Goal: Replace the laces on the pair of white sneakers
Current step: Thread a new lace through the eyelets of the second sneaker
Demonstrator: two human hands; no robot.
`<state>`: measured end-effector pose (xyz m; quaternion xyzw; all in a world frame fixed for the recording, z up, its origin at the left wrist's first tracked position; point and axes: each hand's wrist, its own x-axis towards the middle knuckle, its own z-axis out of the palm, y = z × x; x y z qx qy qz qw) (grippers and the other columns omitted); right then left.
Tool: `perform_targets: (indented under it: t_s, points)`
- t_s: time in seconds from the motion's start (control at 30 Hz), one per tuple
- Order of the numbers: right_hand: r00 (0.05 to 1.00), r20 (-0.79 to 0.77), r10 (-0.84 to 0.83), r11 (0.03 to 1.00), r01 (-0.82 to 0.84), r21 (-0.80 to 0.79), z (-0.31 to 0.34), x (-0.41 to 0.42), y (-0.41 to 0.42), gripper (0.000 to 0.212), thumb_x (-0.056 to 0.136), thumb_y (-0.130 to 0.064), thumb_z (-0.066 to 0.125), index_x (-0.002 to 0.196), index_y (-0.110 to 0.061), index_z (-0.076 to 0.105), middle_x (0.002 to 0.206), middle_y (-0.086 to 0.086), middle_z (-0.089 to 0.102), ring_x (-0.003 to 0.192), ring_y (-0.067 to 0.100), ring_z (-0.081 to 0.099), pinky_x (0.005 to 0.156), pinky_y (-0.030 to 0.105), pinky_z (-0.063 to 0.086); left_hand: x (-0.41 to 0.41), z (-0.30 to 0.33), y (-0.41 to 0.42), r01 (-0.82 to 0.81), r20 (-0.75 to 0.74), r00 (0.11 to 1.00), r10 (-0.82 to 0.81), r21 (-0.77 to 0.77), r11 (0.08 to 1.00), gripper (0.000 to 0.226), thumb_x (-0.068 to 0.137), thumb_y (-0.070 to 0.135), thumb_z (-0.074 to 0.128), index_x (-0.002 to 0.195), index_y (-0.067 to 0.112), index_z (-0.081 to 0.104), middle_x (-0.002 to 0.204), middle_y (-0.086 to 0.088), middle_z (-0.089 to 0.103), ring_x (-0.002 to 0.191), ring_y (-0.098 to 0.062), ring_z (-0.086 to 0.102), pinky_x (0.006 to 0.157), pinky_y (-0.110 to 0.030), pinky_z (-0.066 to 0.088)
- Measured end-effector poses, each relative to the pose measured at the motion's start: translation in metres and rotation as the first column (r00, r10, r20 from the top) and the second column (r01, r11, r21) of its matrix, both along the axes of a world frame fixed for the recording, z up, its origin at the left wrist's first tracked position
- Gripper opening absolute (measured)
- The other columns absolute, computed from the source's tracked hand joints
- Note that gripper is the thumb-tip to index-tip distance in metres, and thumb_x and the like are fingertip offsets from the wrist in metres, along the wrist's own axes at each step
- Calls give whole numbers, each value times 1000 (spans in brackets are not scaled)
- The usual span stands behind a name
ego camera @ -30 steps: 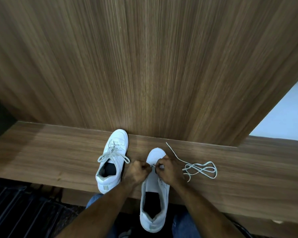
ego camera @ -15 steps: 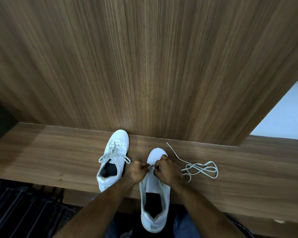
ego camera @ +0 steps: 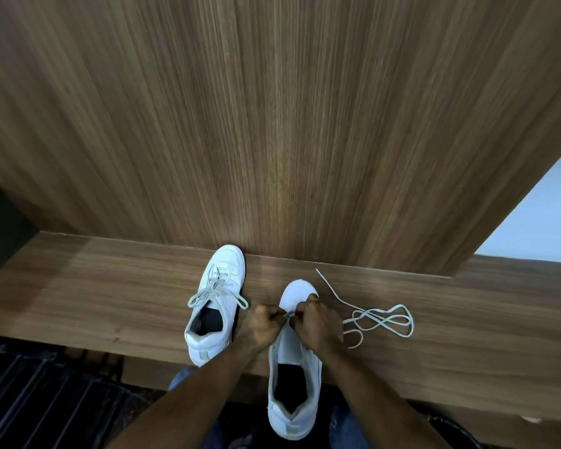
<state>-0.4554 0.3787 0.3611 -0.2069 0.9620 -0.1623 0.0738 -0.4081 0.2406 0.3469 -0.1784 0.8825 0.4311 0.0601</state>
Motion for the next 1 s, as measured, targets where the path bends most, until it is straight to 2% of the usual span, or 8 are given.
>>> perform_targets:
  t_s: [0.13, 0.23, 0.4, 0.5, 0.6, 0.7, 0.87, 1.0]
  points:
    - [1000, 0, 5, 1000, -5, 0, -5, 1, 2, 25, 93, -33, 48, 106, -24, 68, 113, 1, 55, 99, 28, 62, 73, 33, 46, 1, 0, 0, -107, 33, 994, 104, 125, 986, 26, 85, 32, 54, 76, 19, 75, 80, -3, 73, 74, -16, 67, 71, -29, 53]
    - [999, 41, -10, 999, 12, -34, -9, 3, 3, 26, 95, -34, 47, 108, -27, 68, 113, 1, 54, 99, 28, 63, 74, 33, 46, -2, 0, -1, -235, 89, 972, 219, 277, 932, 23, 92, 12, 58, 75, 20, 72, 81, -16, 70, 53, -9, 56, 55, -22, 44]
    - [993, 111, -35, 997, 42, -64, -5, 2, 5, 26, 93, -40, 50, 101, -24, 68, 112, 3, 56, 100, 29, 63, 75, 32, 44, -20, -1, 4, -158, 116, 981, 153, 34, 987, 14, 85, 22, 64, 71, 19, 64, 86, -9, 71, 81, -21, 65, 78, -33, 54]
    - [985, 171, -26, 996, 39, -75, -4, 0, 10, 28, 89, -46, 54, 99, -23, 66, 111, 1, 57, 102, 26, 62, 77, 33, 45, -28, -9, 2, -88, 227, 965, 129, -183, 979, 33, 85, 39, 54, 97, 10, 65, 102, -13, 68, 97, -32, 65, 84, -37, 53]
    - [965, 264, -4, 989, 42, -140, -6, -4, 15, 33, 82, -46, 64, 106, -25, 66, 114, 0, 58, 107, 23, 61, 81, 31, 46, -30, 16, 0, -271, 124, 960, 253, 166, 948, 27, 80, 23, 55, 84, -2, 63, 83, -20, 68, 69, -30, 68, 66, -41, 59]
    - [948, 318, 14, 984, 44, -173, -8, -8, 17, 33, 77, -45, 70, 102, -24, 68, 106, -4, 59, 105, 21, 62, 82, 30, 48, -44, 50, -11, -474, 151, 868, 472, 535, 699, 28, 95, 3, 37, 75, 1, 56, 60, -9, 65, 43, -16, 63, 36, -18, 39]
    - [928, 369, 53, 985, 13, -174, -5, -13, 18, 36, 78, -36, 72, 105, -14, 68, 116, 1, 56, 110, 19, 58, 90, 30, 45, -69, 113, -45, -394, 93, 767, 635, 849, 353, 26, 98, 5, 28, 89, 8, 52, 66, -1, 69, 56, -11, 70, 67, -29, 53]
    - [924, 378, 56, 987, 7, -164, -5, -11, 18, 35, 73, -43, 72, 101, -21, 69, 112, -1, 59, 105, 17, 61, 85, 30, 47, -67, 110, -33, -380, 51, 739, 672, 855, 353, 15, 97, 8, 36, 101, 15, 49, 77, -1, 64, 61, -13, 70, 54, -24, 50]
